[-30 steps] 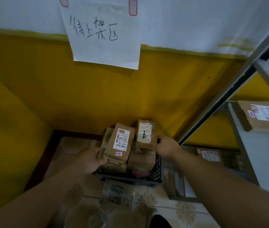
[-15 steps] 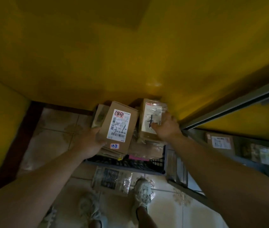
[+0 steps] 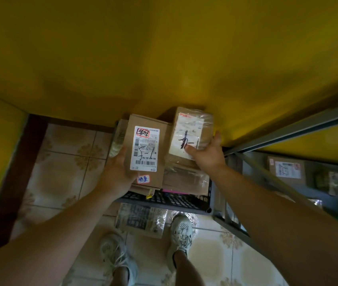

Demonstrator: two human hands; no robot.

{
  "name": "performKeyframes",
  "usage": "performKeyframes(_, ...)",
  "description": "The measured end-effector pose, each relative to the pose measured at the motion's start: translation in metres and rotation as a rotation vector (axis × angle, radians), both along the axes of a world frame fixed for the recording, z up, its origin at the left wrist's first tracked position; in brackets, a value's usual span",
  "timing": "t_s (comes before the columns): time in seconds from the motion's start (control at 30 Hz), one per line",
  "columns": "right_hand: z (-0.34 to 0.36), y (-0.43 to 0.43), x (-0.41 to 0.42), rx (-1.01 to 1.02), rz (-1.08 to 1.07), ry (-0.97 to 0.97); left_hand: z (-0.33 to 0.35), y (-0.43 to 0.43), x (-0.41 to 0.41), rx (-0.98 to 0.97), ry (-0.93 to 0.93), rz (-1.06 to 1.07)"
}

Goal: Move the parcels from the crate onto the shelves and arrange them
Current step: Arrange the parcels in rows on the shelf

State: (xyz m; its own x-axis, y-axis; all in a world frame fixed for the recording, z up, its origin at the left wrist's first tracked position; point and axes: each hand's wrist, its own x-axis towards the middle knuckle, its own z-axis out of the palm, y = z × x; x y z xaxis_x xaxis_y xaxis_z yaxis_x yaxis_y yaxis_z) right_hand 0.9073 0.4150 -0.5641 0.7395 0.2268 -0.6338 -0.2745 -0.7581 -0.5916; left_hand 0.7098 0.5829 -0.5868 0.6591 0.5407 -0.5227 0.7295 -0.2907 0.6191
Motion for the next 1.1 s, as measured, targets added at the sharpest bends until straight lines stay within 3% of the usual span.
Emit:
performKeyframes(0.2,-0.066,-0.010,0.019,0.070,-0.082,-0.010,-0.011,0.005,-0.002,-0.044,-0.018,0.112)
performKeyframes(0.37,-0.006,-0.001,0.001,0.110,-0.088,0.013,-0.008,0.002,-0.003,-0.177,-0.070,0.226)
performKeyframes(0.53,0.002,-0.009,0.001,0.186,-0.083,0.053,0.025,-0.007,0.007,-0.346,-0.136,0.400)
performKeyframes(0.73,0.036,-0.023,-0.006,0.319,-0.121,0.041,0.071,-0.011,0.007,-0.347,-0.209,0.421)
performKeyframes(1.1,0.190,-0.056,-0.077,0.419,-0.229,-0.075,0.224,-0.011,-0.034,-0.290,-0.373,0.343)
